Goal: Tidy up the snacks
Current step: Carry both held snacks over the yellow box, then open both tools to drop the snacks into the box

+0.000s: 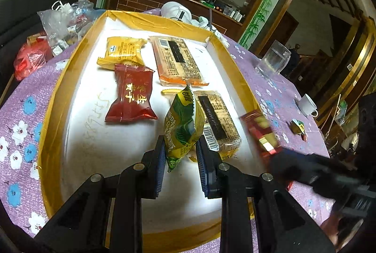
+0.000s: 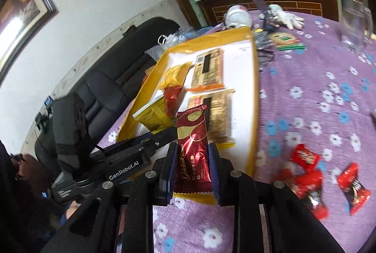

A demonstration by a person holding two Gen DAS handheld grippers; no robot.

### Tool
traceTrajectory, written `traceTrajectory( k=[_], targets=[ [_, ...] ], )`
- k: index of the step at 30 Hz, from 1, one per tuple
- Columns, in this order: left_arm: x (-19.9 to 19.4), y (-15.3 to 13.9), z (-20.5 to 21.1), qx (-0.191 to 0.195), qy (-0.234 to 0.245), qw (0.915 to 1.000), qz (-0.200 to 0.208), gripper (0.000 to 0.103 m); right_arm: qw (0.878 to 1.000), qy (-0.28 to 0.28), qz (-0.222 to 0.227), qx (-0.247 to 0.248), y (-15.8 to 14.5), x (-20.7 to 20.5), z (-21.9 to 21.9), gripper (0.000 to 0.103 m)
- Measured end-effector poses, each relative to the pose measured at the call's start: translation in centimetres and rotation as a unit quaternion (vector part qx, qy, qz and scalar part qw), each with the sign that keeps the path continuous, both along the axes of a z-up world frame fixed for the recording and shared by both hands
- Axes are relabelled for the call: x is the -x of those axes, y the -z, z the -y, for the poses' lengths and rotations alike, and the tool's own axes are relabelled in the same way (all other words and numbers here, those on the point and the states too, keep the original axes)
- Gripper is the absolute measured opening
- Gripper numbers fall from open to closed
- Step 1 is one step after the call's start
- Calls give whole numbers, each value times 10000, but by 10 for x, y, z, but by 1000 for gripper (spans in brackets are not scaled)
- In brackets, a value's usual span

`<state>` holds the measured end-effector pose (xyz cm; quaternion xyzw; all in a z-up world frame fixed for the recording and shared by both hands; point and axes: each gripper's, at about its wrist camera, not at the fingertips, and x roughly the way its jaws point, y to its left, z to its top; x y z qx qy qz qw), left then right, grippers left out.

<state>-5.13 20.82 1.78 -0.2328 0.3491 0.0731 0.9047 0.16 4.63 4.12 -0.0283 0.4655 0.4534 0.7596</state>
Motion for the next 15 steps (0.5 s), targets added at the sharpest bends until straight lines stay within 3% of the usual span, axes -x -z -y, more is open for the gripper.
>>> traceTrajectory(
  k=[15],
  targets=[
    [-2,3,-7,185,-2,9998,-54,22,9990,-277,65,339,34,11,-17,26]
  ],
)
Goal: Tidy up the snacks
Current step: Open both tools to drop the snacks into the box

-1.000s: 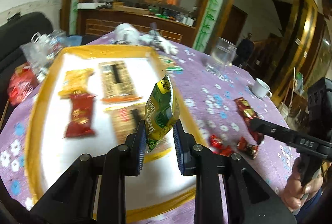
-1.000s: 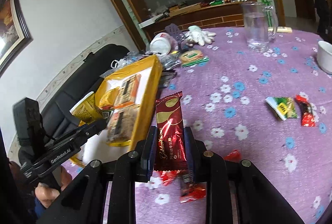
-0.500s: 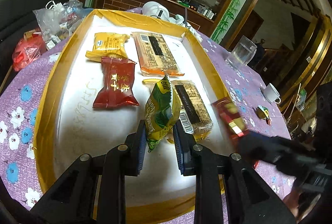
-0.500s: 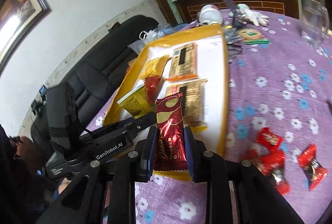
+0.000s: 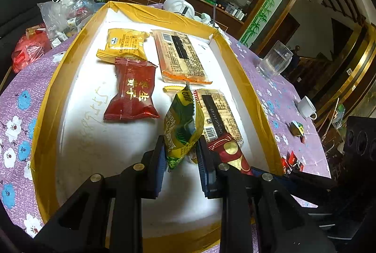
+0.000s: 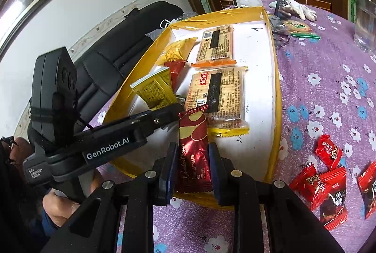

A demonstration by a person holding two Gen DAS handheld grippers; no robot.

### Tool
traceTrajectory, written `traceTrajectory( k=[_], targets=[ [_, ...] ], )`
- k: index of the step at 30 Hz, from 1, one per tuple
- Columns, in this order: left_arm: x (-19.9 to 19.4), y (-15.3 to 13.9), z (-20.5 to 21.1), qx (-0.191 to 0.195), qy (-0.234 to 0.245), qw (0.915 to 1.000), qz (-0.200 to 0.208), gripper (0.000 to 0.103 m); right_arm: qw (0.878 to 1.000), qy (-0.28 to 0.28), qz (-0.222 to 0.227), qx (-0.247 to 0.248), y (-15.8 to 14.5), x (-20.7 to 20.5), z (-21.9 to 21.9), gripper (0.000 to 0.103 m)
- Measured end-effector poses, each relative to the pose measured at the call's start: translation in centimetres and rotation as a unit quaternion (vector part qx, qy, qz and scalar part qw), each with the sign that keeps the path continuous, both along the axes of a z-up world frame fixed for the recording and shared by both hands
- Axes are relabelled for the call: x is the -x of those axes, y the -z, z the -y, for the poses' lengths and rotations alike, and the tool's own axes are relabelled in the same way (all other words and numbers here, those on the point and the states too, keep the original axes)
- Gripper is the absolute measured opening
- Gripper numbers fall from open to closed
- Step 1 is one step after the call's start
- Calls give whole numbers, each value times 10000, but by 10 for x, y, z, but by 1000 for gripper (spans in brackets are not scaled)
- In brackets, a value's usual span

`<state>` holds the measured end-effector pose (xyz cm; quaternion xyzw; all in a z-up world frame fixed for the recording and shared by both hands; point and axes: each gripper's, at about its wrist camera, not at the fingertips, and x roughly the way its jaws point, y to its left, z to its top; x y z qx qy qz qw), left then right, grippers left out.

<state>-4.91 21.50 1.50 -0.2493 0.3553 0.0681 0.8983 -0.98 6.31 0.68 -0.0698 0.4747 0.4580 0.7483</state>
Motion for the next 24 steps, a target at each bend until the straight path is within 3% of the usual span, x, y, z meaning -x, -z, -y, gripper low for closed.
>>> traceTrajectory(
  k=[13,16,18,24],
  targets=[
    [6,-4,-1,-113,-150,9997,134,24,9997,-120,193,14,-6,9,0,29],
    [11,-7,-3,-151,-248,9992,283,31,9997,-80,220,-9,-9,10,2,29],
    [16,-11,-4,-202,-337,9983,423,48,9997,-32,212,-76,-13,9,6,29],
    [23,-18,-5,-371,-556,9954,681,48,9991,210,167,-339,-36,-1,26,30]
  ],
)
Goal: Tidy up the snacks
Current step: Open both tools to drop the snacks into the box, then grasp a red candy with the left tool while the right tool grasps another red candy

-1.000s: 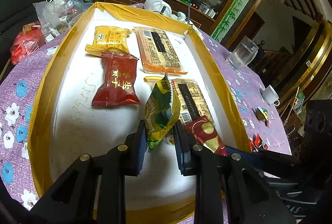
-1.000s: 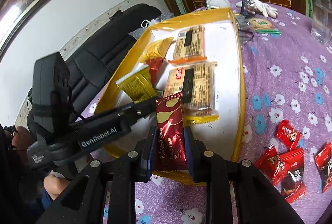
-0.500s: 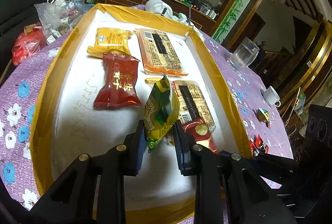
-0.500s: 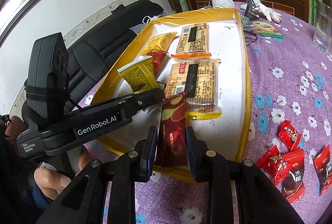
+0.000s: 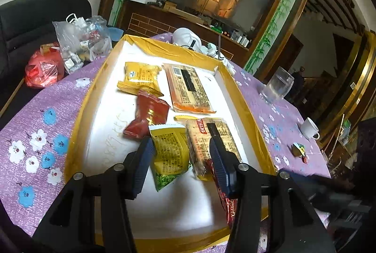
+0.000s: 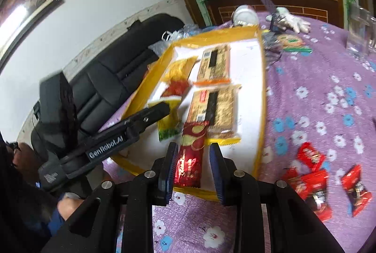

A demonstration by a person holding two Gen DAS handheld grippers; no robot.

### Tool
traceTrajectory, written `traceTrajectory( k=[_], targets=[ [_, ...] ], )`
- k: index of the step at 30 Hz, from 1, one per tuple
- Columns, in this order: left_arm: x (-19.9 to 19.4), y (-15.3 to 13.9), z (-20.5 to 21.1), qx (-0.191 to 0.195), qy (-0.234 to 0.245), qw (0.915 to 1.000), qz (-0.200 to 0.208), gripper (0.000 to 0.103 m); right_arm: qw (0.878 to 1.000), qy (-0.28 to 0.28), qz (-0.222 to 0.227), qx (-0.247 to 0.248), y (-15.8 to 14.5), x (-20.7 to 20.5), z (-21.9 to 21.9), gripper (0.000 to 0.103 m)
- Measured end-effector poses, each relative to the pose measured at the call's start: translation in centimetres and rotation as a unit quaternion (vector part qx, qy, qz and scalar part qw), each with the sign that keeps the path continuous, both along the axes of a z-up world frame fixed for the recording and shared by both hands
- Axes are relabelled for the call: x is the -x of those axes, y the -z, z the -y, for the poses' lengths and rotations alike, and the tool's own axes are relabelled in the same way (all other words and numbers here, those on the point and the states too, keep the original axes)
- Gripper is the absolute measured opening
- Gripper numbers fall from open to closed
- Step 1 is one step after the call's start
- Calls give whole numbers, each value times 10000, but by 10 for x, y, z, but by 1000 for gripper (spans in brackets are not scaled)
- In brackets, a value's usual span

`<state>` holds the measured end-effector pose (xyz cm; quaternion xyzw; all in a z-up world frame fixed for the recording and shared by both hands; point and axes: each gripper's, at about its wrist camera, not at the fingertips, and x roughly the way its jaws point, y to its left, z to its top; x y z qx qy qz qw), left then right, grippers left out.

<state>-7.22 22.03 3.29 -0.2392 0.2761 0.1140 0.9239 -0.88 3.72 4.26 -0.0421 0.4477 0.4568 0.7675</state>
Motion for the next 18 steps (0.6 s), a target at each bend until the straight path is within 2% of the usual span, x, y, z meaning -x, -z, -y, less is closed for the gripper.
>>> traceTrajectory(
  k=[4,10,15,18],
  targets=[
    [-1,-1,1,-39,9,10000,-2,48,9990,366,136,-206,-23,-18,34,36],
    [-2,-1,5,-87,21,10000,-13,50,9944,1041,168,-116,-30,-55,101,42],
    [-5,-4,14,-320,24,9994,-96,51,9866,1596,-304,-175,-8,-93,166,44],
    [-5,-11,28,-481,158,9987,-111,51,9834,1691,-630,-181,8,-106,184,44]
  ],
)
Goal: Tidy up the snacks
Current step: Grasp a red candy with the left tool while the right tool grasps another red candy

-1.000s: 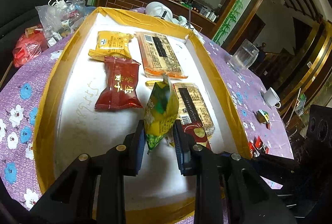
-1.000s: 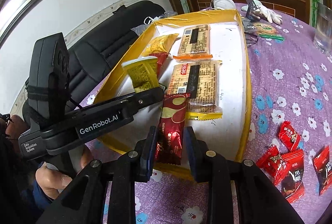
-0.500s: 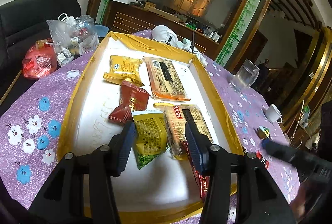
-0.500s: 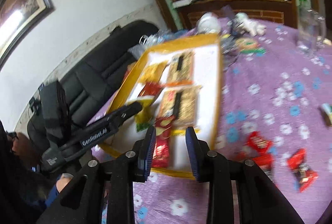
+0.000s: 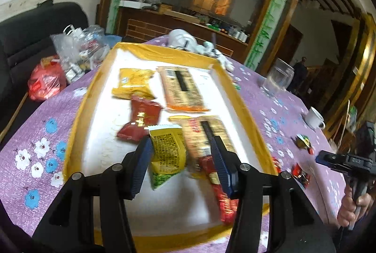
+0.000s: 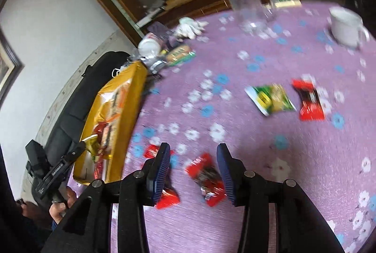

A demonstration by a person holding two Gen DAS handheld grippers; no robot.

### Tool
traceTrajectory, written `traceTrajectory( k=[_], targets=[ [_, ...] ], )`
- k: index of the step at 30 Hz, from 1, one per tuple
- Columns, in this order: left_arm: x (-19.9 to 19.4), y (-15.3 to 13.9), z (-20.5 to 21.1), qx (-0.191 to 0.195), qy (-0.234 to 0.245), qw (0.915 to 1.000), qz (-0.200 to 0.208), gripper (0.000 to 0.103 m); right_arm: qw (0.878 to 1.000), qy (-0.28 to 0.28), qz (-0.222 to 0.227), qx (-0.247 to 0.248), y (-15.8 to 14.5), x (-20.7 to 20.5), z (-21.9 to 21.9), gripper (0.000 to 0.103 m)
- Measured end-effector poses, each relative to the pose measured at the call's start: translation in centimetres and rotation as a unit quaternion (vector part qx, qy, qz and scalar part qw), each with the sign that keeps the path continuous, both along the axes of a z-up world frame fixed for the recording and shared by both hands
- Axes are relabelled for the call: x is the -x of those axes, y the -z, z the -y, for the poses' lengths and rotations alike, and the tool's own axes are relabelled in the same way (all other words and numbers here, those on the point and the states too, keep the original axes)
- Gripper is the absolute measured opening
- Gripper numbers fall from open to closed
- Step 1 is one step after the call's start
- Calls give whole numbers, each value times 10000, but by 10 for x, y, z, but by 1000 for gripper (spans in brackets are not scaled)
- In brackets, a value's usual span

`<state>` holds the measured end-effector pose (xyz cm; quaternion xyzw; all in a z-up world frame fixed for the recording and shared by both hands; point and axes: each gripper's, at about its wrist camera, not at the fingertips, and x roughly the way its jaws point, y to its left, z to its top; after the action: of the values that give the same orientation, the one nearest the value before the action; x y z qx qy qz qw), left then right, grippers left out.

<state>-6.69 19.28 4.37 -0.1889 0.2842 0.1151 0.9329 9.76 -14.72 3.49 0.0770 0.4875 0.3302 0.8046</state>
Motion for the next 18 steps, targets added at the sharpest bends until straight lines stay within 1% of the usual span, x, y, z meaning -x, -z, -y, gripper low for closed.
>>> traceTrajectory(
  k=[2,4,5,6,7,8,10,12,13,14,16,17,18],
  targets=[
    [-1,-6,14,-66,204,9998,-9,51,9999,-141,-15,88,3,-1,-3,44],
    [-4,-13,31,-144,508,9986,-58,51,9985,-384,130,372,4,6,-15,44],
    [-5,-15,39,-145,704,9974,-100,51,9969,-470,230,587,5,11,-21,44],
    [-8,-17,50,-134,964,9951,-170,51,9934,-582,374,911,7,17,-29,44],
    [-11,-18,61,-139,1167,9928,-239,51,9913,-644,448,1053,10,22,-33,44],
    [-14,-19,71,-155,1378,9898,-324,50,9888,-734,525,1186,12,25,-37,44],
    [-21,-19,95,-225,1880,9805,-535,50,9849,-867,648,1349,14,31,-43,44],
    [-26,-19,117,-398,2193,9725,-678,50,9806,-869,736,1593,18,33,-46,42],
    [-29,-19,128,-473,2357,9678,-751,50,9771,-815,792,1801,21,33,-48,42],
    [-32,-18,136,-530,2497,9633,-831,50,9753,-785,804,1902,24,32,-48,42],
    [-40,-13,152,-597,2645,9571,-1025,50,9734,-731,751,2036,31,29,-48,41],
    [-45,-10,158,-570,2749,9531,-1132,50,9724,-707,744,2093,34,28,-49,33],
    [-50,-5,165,-527,2869,9484,-1242,50,9716,-714,744,2128,35,28,-49,27]
  ],
)
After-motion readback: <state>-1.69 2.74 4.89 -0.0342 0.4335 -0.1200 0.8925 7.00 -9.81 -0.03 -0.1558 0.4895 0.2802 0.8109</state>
